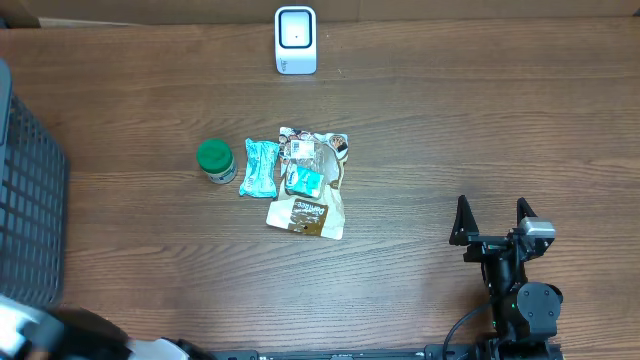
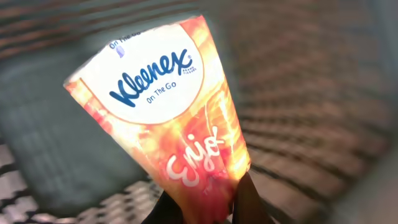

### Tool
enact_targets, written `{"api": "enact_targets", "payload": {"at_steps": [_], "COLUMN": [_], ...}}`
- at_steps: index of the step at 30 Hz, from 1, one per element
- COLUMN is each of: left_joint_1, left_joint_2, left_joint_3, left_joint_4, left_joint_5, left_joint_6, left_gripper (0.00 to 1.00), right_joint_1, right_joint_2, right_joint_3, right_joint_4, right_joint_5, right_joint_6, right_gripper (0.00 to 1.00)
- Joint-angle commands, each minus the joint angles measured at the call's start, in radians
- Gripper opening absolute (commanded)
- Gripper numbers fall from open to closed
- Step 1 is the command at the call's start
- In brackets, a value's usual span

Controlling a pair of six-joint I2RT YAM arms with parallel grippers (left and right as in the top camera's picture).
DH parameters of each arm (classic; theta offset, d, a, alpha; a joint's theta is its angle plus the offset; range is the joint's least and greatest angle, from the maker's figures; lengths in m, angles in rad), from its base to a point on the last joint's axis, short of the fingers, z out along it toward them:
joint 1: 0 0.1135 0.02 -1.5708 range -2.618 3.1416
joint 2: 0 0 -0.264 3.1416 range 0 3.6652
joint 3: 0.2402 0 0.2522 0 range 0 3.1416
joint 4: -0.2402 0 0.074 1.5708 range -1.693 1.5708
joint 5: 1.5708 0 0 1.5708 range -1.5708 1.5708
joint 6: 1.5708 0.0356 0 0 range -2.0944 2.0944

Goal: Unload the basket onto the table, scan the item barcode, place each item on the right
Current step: 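Carry the orange Kleenex pack and place it on the item pile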

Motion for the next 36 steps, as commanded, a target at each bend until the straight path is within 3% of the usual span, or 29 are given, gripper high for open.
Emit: {"api": "enact_targets", "payload": {"at_steps": [1,8,14,22,32,33,36], "left_joint_1": [-0.134,-0.620,-0.988,-1.190,-1.270,-1.271,-1.270], "left_joint_2": [-0.111,-0.158,-0.042,0.169,0.270,0.270,0.270], "left_joint_3": [0.012,-0.010,-0.121,-0.247,-0.255,-0.255,-0.255], "left_joint_4": [-0.033,-0.135,-0.112,-0.063,-0.072,-0.072,-0.084], "left_joint_5": [0.142,0.066,-0.007,-0.023,-0.023,-0.023,-0.019], "left_joint_6": [0.091,0.174,0.169,0.110,0.110,0.111,0.110], "left_gripper": [0.04,0.04,0.04,0.04,0.05,0.12,0.57], "right_joint_1": [-0.006,-0.006,-0.006,-0.006,-0.006,-0.006,-0.006], "right_joint_2": [-0.009,-0.009,-0.009,-0.009,-0.009,-0.009,-0.009], "right_joint_3": [-0.011,-0.011,-0.011,-0.011,-0.011,-0.011,-0.011], "right_joint_4": [0.004,0.004,0.004,0.004,0.004,0.004,0.004], "right_joint_5": [0.002,0.002,0.002,0.002,0.002,0.002,0.002], "right_joint_6": [0.000,0.000,0.000,0.000,0.000,0.000,0.000], "right_gripper": [1.00,1.00,1.00,1.00,1.00,1.00,1.00]}}
